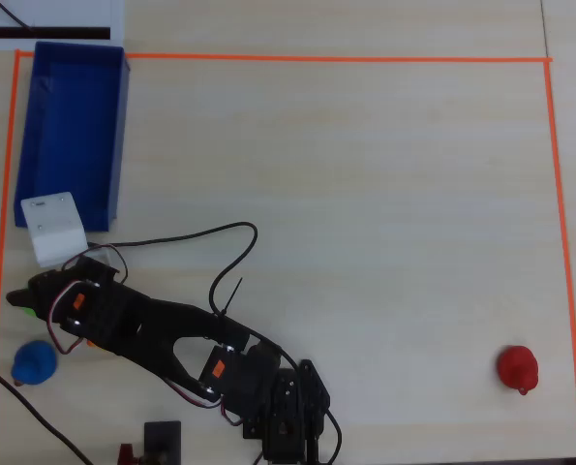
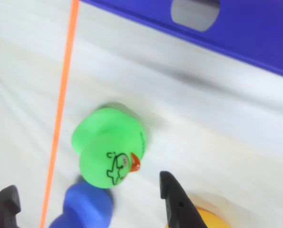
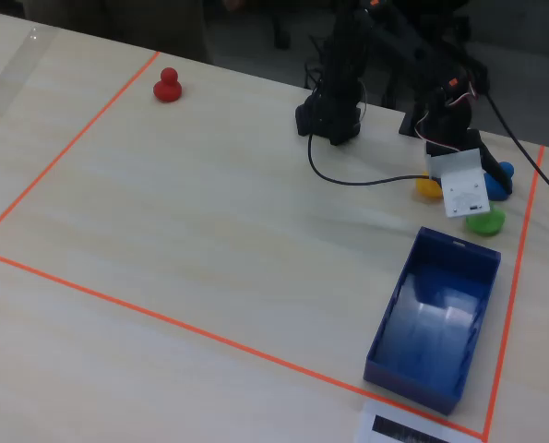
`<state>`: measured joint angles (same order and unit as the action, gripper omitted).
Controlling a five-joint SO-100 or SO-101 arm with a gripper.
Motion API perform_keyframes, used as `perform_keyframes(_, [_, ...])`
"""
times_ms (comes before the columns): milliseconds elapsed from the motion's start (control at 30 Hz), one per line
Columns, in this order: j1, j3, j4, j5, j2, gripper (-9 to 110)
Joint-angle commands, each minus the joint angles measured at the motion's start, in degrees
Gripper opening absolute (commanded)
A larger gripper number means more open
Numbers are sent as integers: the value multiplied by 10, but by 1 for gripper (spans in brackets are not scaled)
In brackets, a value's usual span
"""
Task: Grasp green duck and put it into box.
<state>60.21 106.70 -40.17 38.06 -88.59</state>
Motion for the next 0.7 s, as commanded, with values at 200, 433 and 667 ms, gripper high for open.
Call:
perform_keyframes(200, [13,23,42,-26,-1,39])
perform_keyframes(433, [21,41,69,-40,6,39])
perform_keyframes(667, [25,39,90,-54,33,39])
